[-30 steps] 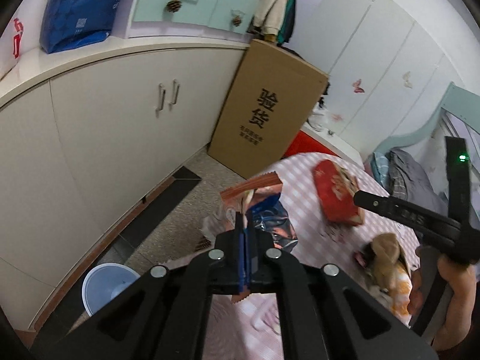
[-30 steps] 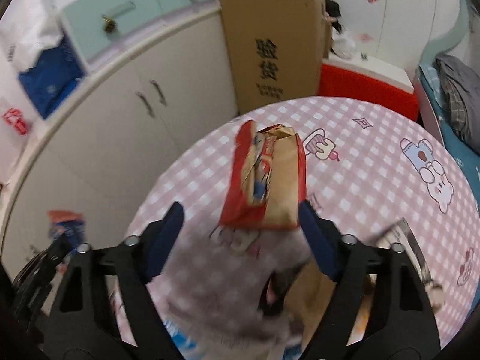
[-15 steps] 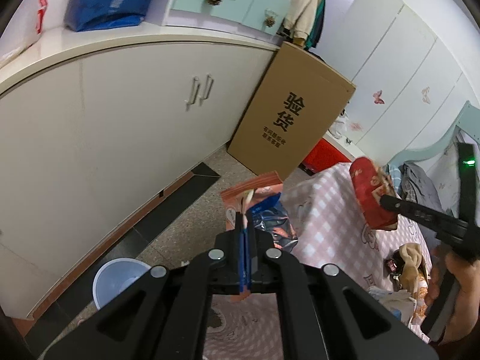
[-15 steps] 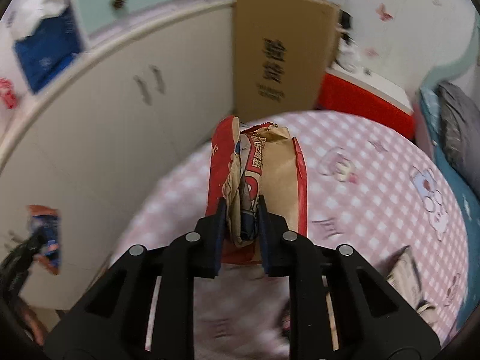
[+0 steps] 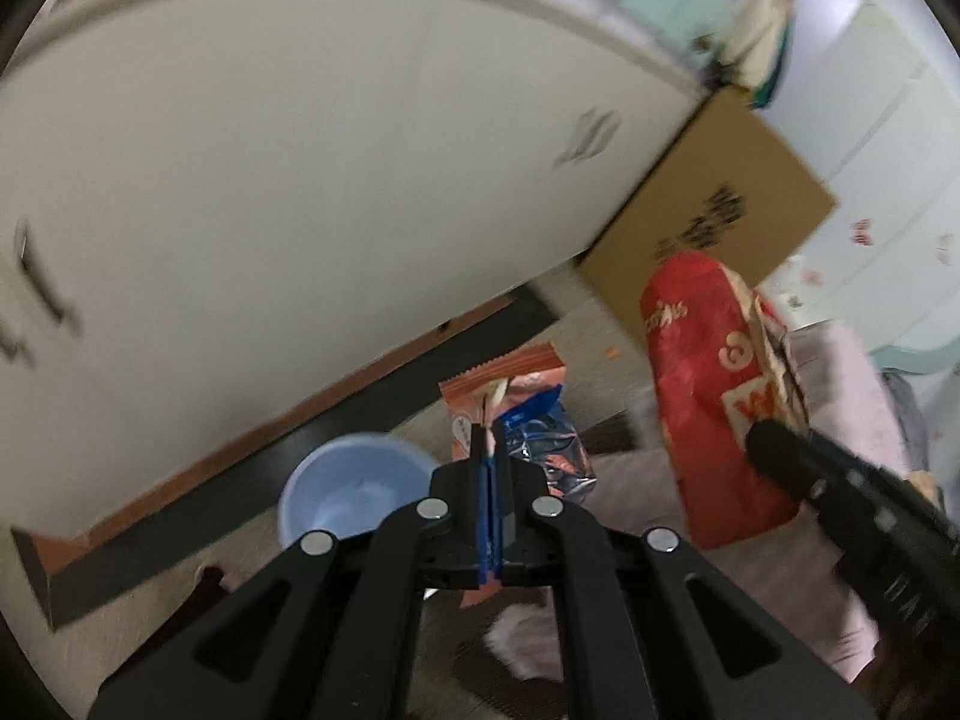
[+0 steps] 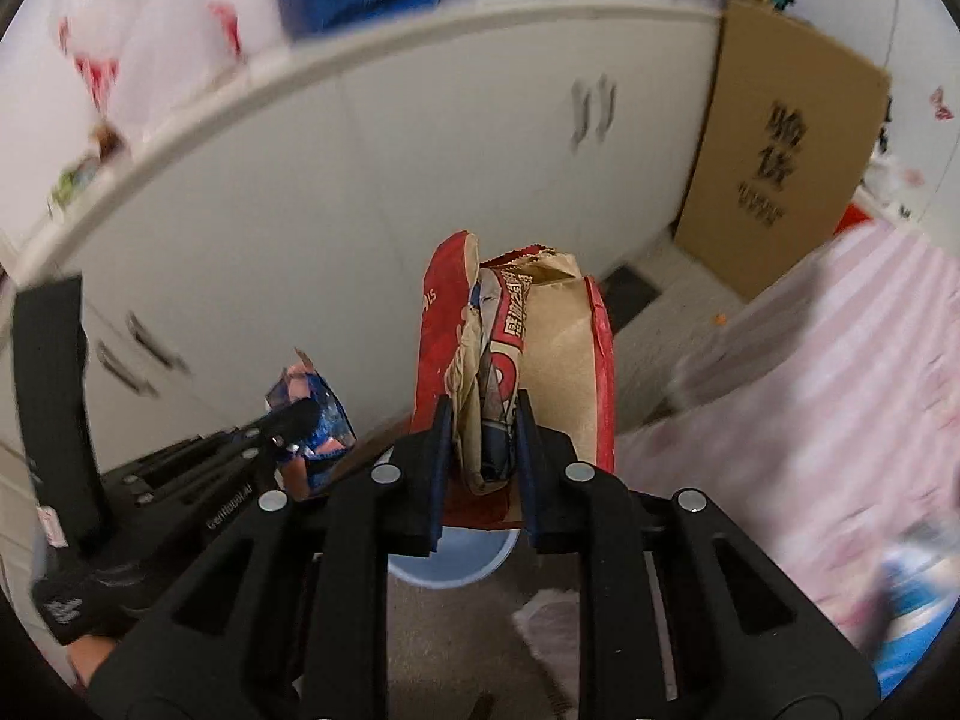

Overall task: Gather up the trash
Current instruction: 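Carry both items over the blue wastebasket and open both tools to drop them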

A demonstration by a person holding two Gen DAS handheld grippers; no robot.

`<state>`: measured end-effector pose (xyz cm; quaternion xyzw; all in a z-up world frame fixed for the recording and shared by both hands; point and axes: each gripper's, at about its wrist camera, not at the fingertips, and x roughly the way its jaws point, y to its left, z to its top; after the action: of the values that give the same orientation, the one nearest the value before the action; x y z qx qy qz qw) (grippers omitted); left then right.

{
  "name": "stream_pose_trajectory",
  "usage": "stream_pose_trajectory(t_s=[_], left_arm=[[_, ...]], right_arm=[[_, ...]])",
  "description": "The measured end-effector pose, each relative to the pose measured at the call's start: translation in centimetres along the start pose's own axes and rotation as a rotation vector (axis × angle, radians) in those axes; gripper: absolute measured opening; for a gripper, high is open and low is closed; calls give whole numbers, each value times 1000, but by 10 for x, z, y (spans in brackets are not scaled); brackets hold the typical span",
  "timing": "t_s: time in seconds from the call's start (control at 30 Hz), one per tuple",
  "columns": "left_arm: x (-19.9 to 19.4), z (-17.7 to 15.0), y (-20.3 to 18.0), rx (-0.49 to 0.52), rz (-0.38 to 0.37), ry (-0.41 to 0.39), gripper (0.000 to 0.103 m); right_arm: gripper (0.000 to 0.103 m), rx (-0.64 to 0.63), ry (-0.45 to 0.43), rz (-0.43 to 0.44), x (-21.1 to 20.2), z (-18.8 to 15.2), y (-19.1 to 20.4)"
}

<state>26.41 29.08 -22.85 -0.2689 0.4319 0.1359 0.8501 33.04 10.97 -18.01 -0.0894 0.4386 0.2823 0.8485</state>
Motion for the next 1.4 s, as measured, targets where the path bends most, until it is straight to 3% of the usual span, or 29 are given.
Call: stream_pose_trajectory(t_s=[0.2,0.43,0.47,0.5,0.53,0.6,1.07,1.33,1.37,1.4], left_arm=[[69,-31,48,-46,46,155,1],[127,-46,63,-71,57,249,6],[133,-47,65,-80,51,257,11],[139,-46,66,-86,57,267,28],[144,-44,67,-92,70,271,54],[146,-47,70,-95,79,254,67],[135,-63,105,-133,136,262,69],[116,-58,127,-190,154,217,69],[113,-57,130,-196,155,208,70],[110,-56,131,-202,157,201,70]], right_arm=[[19,34,175,27,99,-60,16],[19,66,237,0,152,-86,11],[19,68,243,-3,158,-86,10],[19,69,245,-4,162,-91,11],[20,69,249,-5,164,-94,11],[20,84,264,7,173,-96,9],[20,113,309,57,192,-106,16],[22,127,270,87,194,-99,23],[24,130,257,94,192,-96,25],[33,131,243,102,192,-94,26]])
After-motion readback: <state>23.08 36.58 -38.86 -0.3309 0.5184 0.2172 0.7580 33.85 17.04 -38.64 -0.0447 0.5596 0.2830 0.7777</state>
